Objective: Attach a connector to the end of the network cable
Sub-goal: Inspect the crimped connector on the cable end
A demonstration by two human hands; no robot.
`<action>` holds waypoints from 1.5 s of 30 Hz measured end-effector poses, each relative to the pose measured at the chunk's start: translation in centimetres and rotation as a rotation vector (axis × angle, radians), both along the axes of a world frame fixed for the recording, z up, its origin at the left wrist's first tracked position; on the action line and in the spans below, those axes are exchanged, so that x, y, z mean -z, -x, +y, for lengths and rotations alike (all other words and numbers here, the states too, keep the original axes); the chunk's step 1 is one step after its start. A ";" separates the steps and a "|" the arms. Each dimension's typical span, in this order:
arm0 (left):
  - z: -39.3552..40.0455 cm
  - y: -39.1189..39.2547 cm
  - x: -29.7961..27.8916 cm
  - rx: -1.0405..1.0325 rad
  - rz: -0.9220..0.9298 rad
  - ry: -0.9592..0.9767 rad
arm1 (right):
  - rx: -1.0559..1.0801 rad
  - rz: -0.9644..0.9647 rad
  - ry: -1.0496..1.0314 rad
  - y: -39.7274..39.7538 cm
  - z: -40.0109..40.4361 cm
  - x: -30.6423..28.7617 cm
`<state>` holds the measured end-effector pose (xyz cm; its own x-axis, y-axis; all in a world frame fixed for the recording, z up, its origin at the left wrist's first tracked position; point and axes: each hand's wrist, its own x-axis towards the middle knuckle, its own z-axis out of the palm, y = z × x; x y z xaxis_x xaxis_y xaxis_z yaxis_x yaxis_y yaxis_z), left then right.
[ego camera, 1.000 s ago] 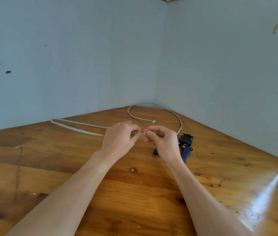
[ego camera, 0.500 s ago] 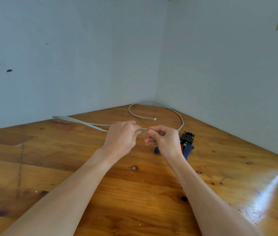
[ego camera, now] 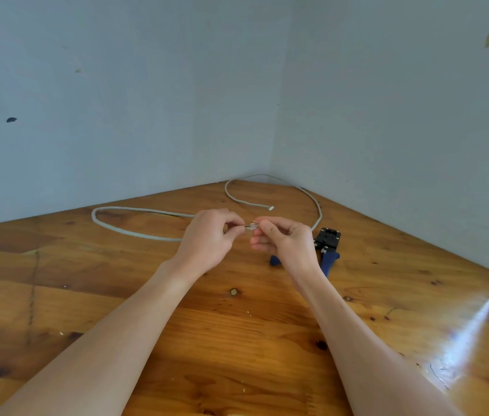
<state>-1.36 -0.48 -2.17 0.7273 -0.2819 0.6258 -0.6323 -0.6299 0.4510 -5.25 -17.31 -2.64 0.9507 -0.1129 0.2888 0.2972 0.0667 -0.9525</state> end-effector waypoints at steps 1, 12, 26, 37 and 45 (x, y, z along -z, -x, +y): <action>0.0 -0.1 0.1 0.010 0.027 0.027 | -0.002 -0.002 -0.006 0.0 0.0 0.0; 0.0 -0.2 0.8 0.054 0.152 0.281 | 0.052 -0.075 0.027 -0.1 0.1 0.1; -0.4 -0.3 1.2 0.078 -0.006 0.194 | 0.150 -0.080 0.181 -0.3 0.2 0.4; -0.7 -0.5 1.5 0.077 0.051 0.175 | 0.191 -0.026 0.270 -0.4 0.3 0.3; -0.9 -0.6 1.6 0.069 0.083 0.173 | 0.197 -0.037 0.315 -0.4 0.0 0.4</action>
